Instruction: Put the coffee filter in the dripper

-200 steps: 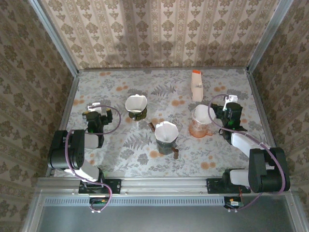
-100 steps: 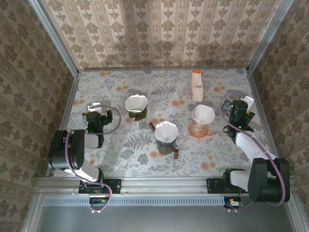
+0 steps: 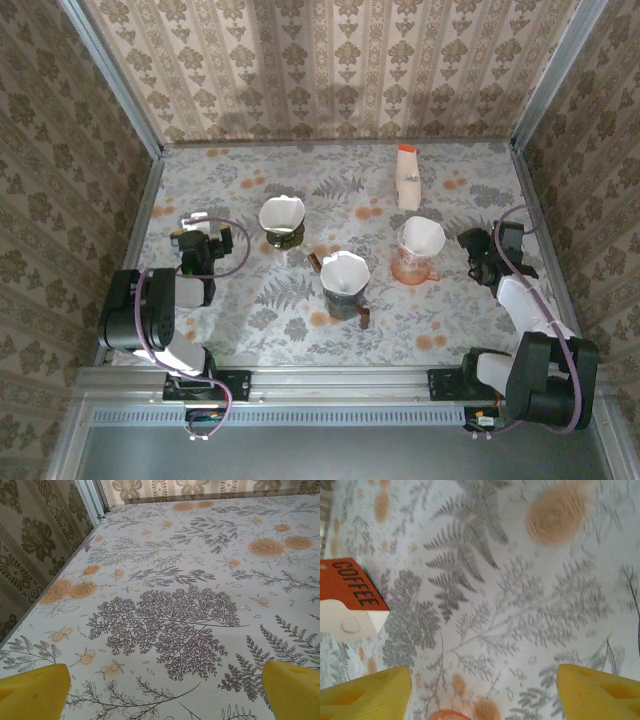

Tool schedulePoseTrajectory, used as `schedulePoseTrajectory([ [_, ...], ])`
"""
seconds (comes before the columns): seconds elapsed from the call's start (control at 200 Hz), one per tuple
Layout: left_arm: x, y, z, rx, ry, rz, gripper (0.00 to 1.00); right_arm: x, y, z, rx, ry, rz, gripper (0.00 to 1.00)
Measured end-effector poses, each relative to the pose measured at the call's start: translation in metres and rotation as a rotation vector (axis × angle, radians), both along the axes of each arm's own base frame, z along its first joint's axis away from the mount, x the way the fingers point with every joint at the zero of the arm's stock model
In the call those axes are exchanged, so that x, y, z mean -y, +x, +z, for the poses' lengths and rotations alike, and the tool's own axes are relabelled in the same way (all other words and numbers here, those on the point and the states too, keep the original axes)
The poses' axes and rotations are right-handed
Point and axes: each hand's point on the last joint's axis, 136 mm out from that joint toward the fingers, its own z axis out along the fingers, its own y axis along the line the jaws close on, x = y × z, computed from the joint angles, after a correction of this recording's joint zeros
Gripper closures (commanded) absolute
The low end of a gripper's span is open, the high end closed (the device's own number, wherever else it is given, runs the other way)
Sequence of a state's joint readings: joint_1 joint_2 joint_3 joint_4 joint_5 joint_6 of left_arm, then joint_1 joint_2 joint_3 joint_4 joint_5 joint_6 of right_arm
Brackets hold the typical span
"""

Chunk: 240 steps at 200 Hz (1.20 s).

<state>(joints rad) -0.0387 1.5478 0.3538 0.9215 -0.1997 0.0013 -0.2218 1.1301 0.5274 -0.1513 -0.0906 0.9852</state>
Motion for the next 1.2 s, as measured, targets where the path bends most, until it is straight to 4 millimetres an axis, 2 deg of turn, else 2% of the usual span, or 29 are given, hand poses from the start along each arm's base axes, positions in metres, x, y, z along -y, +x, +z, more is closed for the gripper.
schedulePoseTrajectory([
  [0.115, 0.0, 0.0, 0.0, 0.0, 0.0, 0.0, 0.0, -0.011, -0.008, -0.007, 0.006, 0.077, -0.036, 0.47],
  [0.285, 0.0, 0.0, 0.0, 0.0, 0.001, 0.002, 0.0, -0.022, -0.01, -0.017, -0.004, 0.15, -0.06, 0.57],
  [0.605, -0.001, 0.0, 0.0, 0.0, 0.003, 0.005, 0.0, -0.052, 0.003, -0.04, -0.054, 0.218, 0.021, 0.61],
  [0.945, -0.001, 0.0, 0.0, 0.0, 0.003, 0.005, 0.0, -0.079, 0.017, -0.037, -0.03, 0.227, 0.098, 0.62],
  [1.2, -0.001, 0.0, 0.0, 0.0, 0.003, 0.005, 0.0, -0.102, 0.018, -0.047, -0.054, 0.23, 0.143, 0.63],
])
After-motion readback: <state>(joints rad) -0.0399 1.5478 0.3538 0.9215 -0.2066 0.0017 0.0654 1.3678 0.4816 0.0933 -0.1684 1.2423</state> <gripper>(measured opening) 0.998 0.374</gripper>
